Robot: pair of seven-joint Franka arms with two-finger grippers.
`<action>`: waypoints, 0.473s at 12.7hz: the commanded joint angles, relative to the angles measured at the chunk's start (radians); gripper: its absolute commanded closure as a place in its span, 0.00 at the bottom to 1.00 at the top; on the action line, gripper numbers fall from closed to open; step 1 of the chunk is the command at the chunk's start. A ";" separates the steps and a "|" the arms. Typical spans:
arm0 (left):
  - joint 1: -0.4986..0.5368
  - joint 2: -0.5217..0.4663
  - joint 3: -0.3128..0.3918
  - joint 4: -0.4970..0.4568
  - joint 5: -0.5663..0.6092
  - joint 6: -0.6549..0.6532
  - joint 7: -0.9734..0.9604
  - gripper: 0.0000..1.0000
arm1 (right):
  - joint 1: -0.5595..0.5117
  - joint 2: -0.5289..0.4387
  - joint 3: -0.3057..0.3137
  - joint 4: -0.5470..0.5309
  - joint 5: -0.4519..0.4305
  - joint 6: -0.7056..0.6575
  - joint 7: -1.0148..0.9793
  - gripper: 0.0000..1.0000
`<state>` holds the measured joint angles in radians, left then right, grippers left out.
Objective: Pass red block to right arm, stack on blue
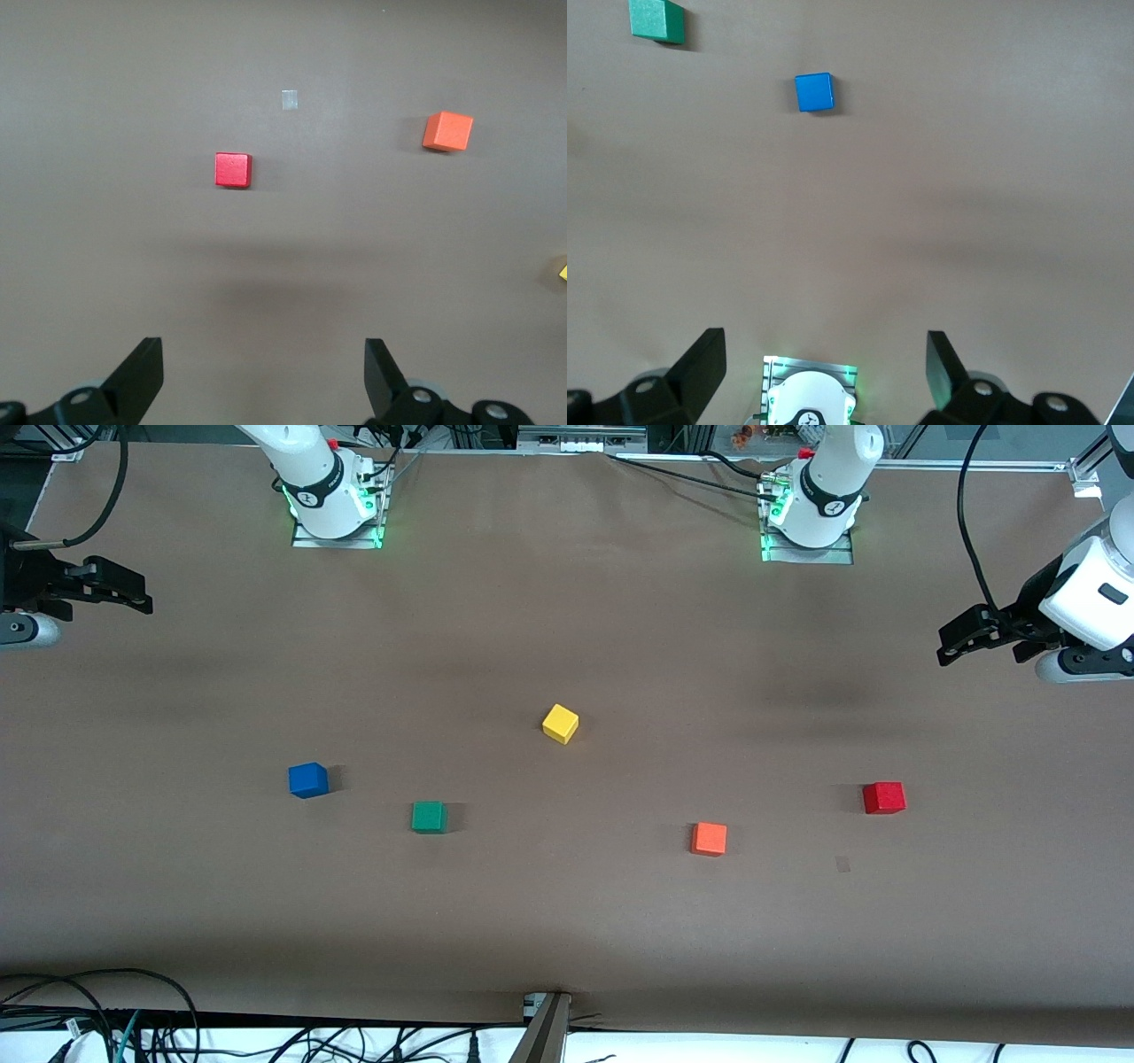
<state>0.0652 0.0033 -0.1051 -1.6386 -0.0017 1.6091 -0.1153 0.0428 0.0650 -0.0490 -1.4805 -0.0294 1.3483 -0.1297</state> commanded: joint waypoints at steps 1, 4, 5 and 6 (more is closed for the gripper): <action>-0.004 0.007 -0.001 0.026 0.003 -0.006 0.002 0.00 | -0.004 -0.002 0.000 0.002 0.005 0.002 -0.005 0.00; -0.008 0.013 -0.004 0.028 0.006 -0.005 0.002 0.00 | -0.004 -0.002 0.000 0.002 0.005 0.002 -0.005 0.00; -0.008 0.020 -0.002 0.029 0.006 -0.003 0.002 0.00 | -0.004 -0.002 0.000 0.002 0.005 0.002 -0.005 0.00; -0.007 0.020 -0.002 0.031 0.005 -0.006 -0.001 0.00 | -0.004 -0.002 0.000 0.002 0.005 0.003 -0.005 0.00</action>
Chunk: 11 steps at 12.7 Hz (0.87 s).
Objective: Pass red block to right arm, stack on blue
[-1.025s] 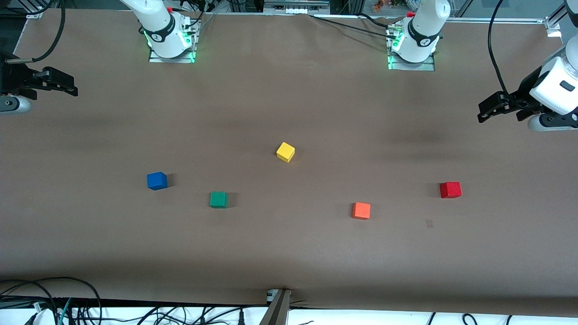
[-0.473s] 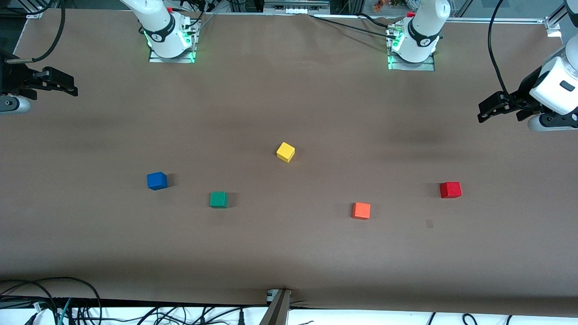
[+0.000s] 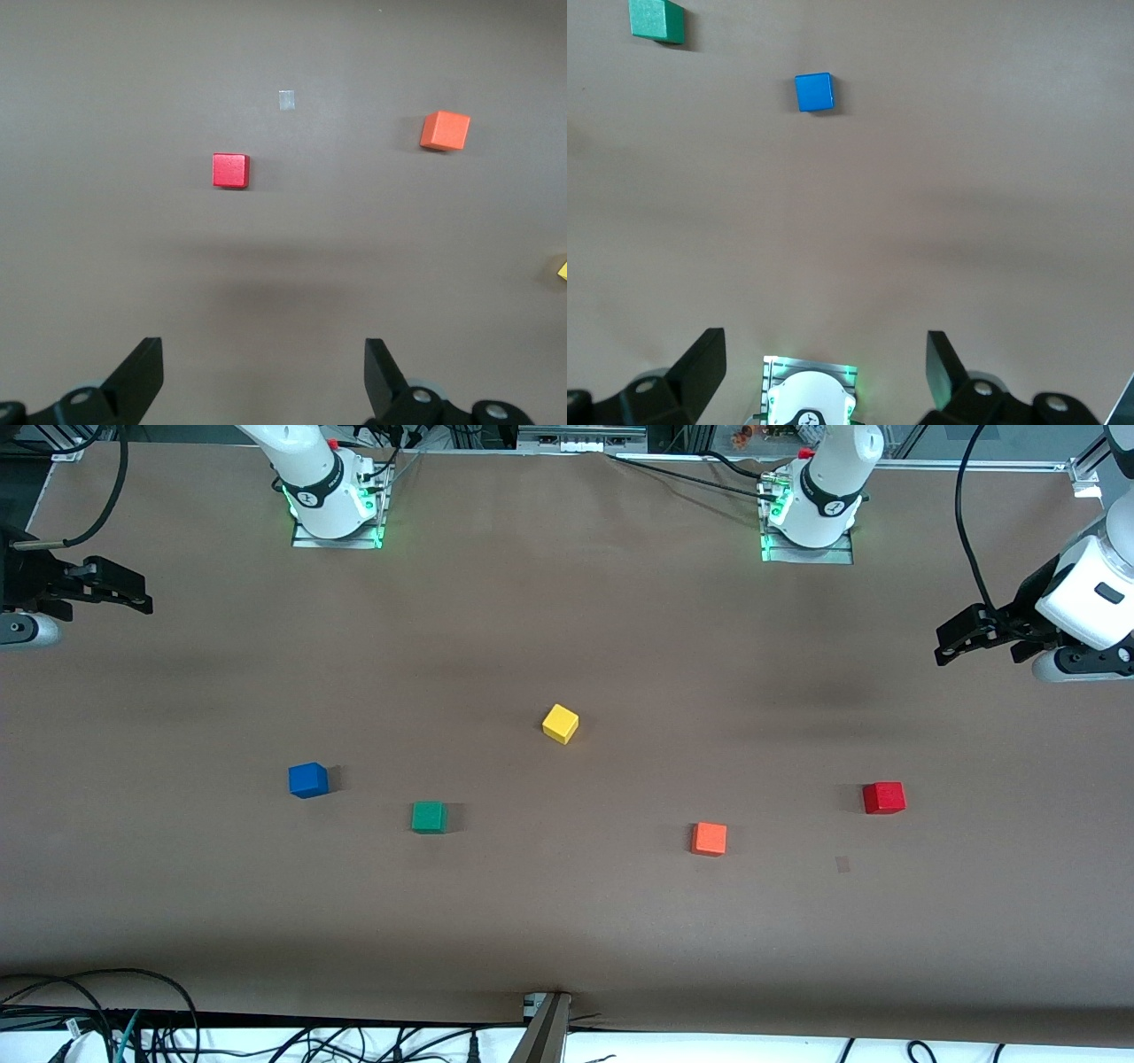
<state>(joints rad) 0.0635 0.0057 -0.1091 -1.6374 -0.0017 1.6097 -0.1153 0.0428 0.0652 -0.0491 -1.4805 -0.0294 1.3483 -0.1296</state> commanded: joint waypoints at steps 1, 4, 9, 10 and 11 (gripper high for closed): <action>-0.007 0.025 0.002 0.030 0.005 -0.010 -0.007 0.00 | -0.004 -0.002 0.000 0.002 0.005 0.003 -0.007 0.00; 0.001 0.037 0.005 0.034 0.005 -0.005 0.003 0.00 | -0.004 -0.002 0.000 0.002 0.005 0.003 -0.005 0.00; 0.009 0.151 0.015 0.065 0.066 -0.034 0.003 0.00 | -0.004 -0.001 0.000 0.002 0.005 0.003 -0.005 0.00; 0.015 0.149 0.020 0.092 0.080 -0.046 0.032 0.00 | -0.004 -0.001 0.000 0.002 0.005 0.003 -0.005 0.00; 0.015 0.151 0.019 0.112 0.138 -0.071 0.066 0.00 | -0.004 -0.002 0.000 0.002 0.005 0.003 -0.005 0.00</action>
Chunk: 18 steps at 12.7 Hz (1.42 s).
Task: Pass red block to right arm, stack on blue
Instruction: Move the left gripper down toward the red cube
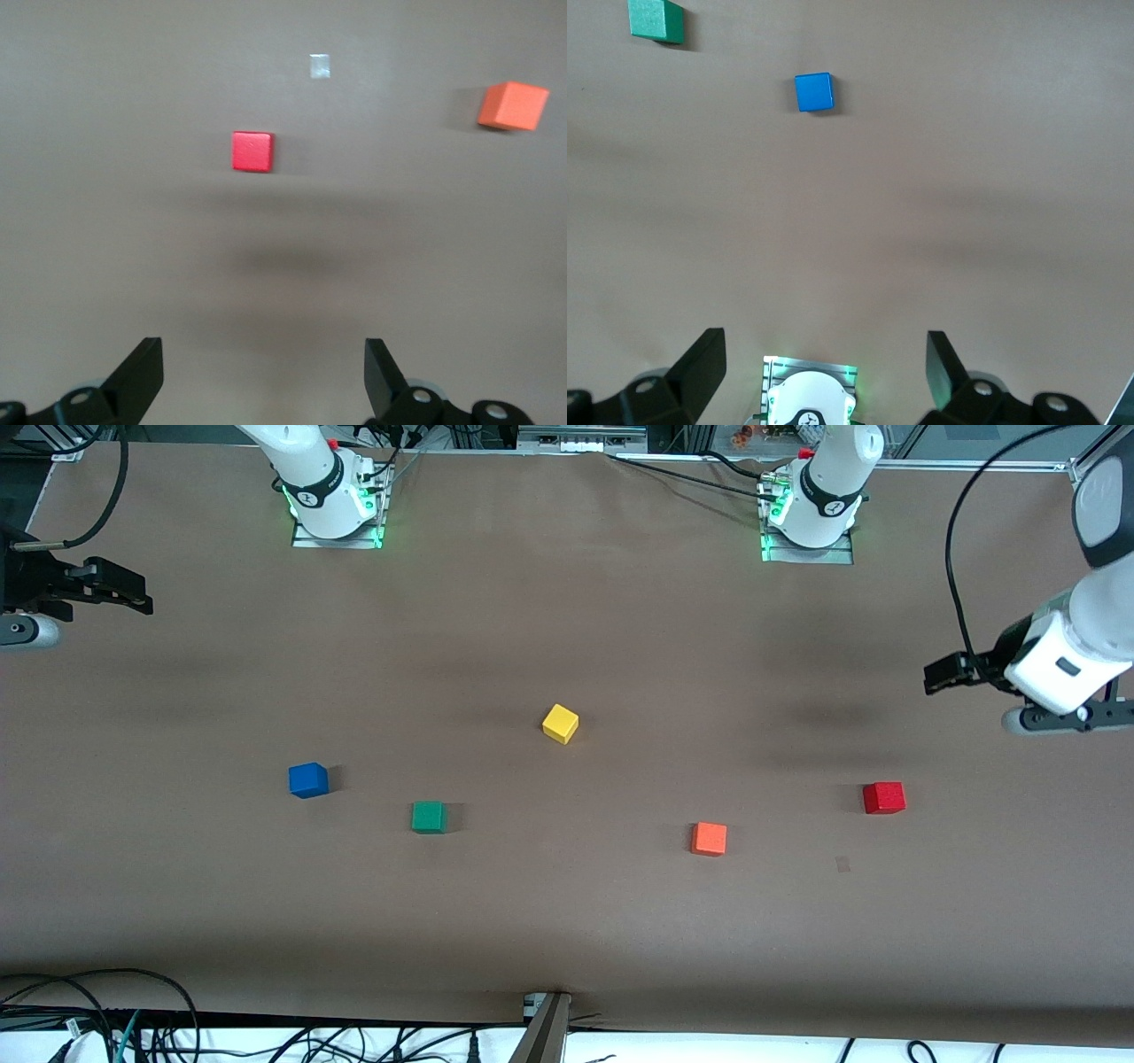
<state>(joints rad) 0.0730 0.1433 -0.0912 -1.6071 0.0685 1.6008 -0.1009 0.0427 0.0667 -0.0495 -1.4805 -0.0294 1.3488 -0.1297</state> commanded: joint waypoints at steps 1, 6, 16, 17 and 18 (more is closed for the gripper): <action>0.004 0.013 -0.004 0.091 0.148 -0.064 0.097 0.00 | -0.004 -0.002 0.000 0.002 0.005 0.003 -0.005 0.00; 0.106 0.111 0.004 0.182 0.281 -0.055 0.491 0.00 | -0.004 -0.002 0.000 0.002 0.005 0.003 -0.005 0.00; 0.382 0.412 0.004 0.365 0.206 0.146 1.438 0.00 | -0.004 -0.002 0.000 0.002 0.005 0.003 -0.001 0.00; 0.410 0.439 0.002 0.366 0.165 0.184 1.525 0.00 | -0.004 -0.002 0.000 0.002 0.005 0.003 -0.001 0.00; 0.436 0.468 0.002 0.366 0.092 0.220 1.628 0.00 | -0.004 -0.002 0.000 0.002 0.005 0.003 -0.001 0.00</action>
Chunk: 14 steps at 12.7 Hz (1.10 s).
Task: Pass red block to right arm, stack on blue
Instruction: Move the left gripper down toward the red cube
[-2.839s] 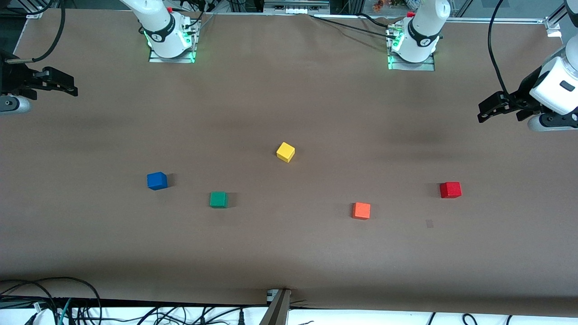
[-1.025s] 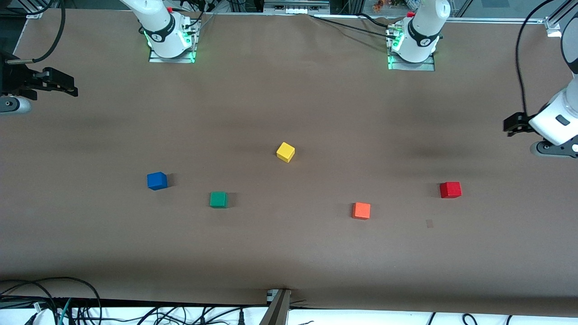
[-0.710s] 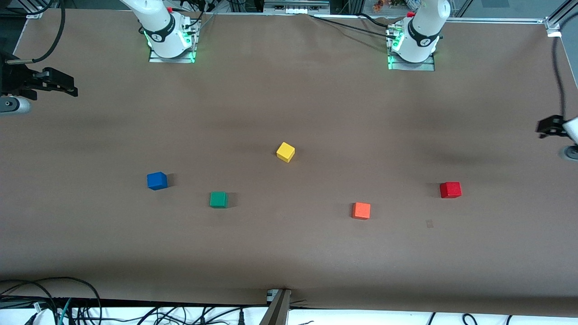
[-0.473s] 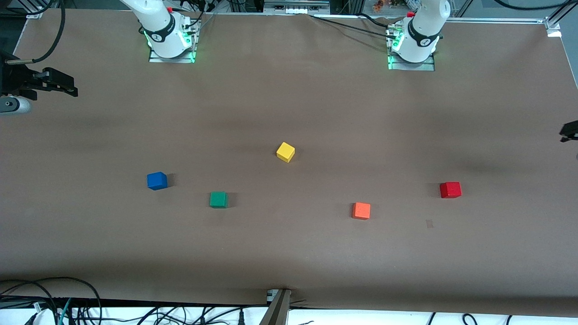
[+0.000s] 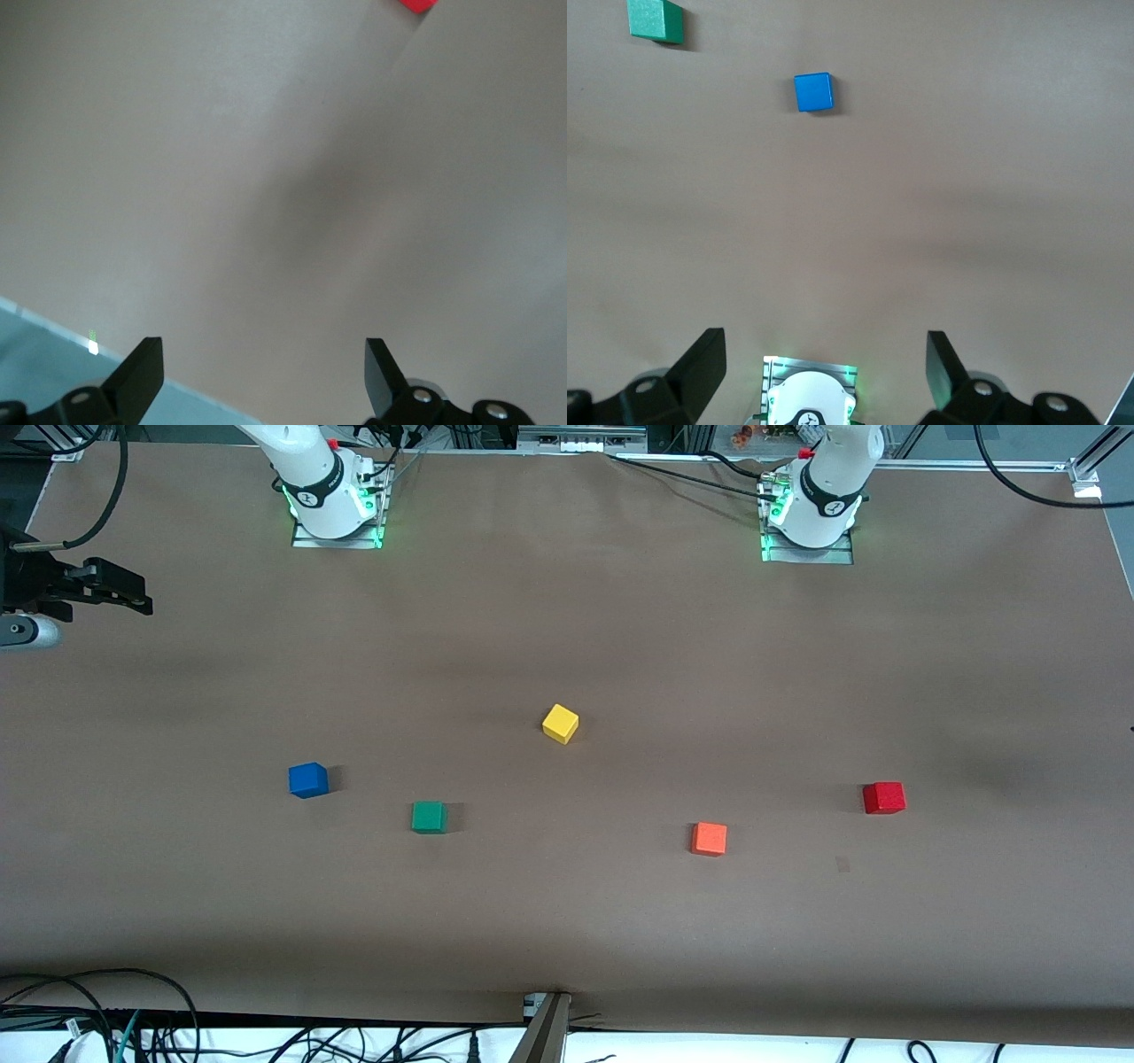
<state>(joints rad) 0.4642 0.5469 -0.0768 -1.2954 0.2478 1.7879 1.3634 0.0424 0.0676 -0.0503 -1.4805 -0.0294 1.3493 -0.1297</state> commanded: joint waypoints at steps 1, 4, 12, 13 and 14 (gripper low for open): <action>0.069 0.096 -0.012 0.059 -0.155 0.047 0.256 0.00 | -0.004 -0.003 0.001 0.002 0.005 0.002 -0.001 0.00; 0.120 0.197 -0.011 0.090 -0.365 0.039 0.492 0.00 | -0.004 -0.002 0.001 0.002 0.005 0.002 -0.001 0.00; 0.125 0.389 -0.021 0.091 -0.726 -0.076 0.736 0.00 | -0.004 0.003 -0.005 0.002 0.005 0.002 -0.004 0.00; 0.122 0.409 -0.021 0.091 -0.766 -0.088 0.758 0.00 | -0.004 0.003 -0.005 0.002 0.005 0.002 -0.002 0.00; 0.119 0.433 -0.021 0.091 -0.809 -0.110 0.778 0.00 | -0.004 0.003 -0.005 0.002 0.005 0.002 -0.002 0.00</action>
<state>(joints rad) 0.5831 0.9261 -0.0954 -1.2523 -0.4936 1.7288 2.0789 0.0420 0.0722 -0.0544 -1.4809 -0.0294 1.3495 -0.1296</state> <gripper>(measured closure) 0.000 0.000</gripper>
